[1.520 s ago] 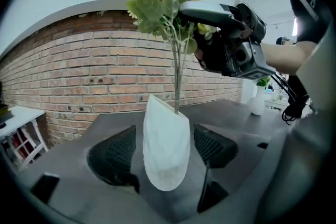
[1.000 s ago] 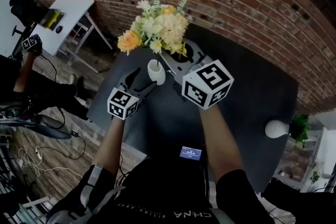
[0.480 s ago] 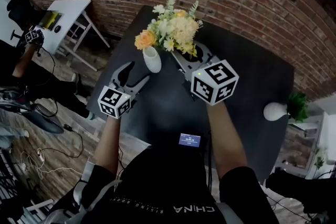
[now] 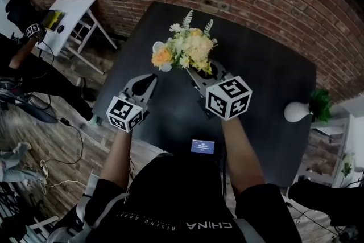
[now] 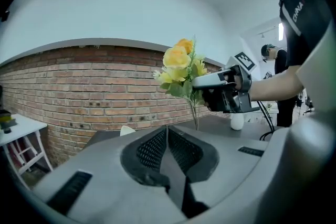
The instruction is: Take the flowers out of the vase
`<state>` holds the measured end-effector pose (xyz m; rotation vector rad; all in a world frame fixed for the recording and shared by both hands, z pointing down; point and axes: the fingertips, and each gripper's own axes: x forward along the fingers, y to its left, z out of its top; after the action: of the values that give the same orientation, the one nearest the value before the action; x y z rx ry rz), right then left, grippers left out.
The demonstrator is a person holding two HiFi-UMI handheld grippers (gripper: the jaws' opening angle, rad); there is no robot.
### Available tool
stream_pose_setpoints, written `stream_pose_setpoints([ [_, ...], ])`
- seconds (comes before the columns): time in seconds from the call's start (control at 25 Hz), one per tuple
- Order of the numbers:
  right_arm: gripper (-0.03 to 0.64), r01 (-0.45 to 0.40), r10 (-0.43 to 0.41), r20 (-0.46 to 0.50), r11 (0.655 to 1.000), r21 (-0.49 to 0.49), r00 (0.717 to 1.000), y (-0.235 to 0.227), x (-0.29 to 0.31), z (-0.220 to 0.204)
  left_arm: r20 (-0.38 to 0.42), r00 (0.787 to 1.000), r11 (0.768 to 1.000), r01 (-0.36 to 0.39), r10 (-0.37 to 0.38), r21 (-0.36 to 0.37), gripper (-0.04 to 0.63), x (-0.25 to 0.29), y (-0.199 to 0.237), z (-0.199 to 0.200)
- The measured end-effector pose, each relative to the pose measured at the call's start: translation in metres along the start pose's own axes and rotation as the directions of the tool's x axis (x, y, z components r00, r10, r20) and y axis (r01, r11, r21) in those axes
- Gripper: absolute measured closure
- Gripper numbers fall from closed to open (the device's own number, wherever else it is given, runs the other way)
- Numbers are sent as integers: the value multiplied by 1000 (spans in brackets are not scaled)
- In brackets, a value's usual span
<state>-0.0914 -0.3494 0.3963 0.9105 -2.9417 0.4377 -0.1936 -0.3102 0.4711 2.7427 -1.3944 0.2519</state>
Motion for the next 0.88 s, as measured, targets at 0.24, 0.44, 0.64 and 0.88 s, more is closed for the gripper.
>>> stream_pose_setpoints([
  [0.24, 497, -3, 3, -5, 1000, 6, 1000, 6, -1, -2, 10, 1000, 1000, 16, -16, 12, 592, -5, -4, 4],
  [0.44, 497, 23, -22, -31, 999, 44, 999, -3, -3, -9, 1, 998, 998, 58, -58, 26, 591, -2, -14, 5],
  [0.64, 497, 101, -84, -124, 985, 136, 989, -36, -17, -35, -19, 992, 992, 127, -126, 24, 591, 17, -36, 0],
  [0.88, 497, 206, -148, -234, 947, 246, 961, -95, -47, -74, -40, 975, 975, 220, -219, 20, 591, 56, -73, -5],
])
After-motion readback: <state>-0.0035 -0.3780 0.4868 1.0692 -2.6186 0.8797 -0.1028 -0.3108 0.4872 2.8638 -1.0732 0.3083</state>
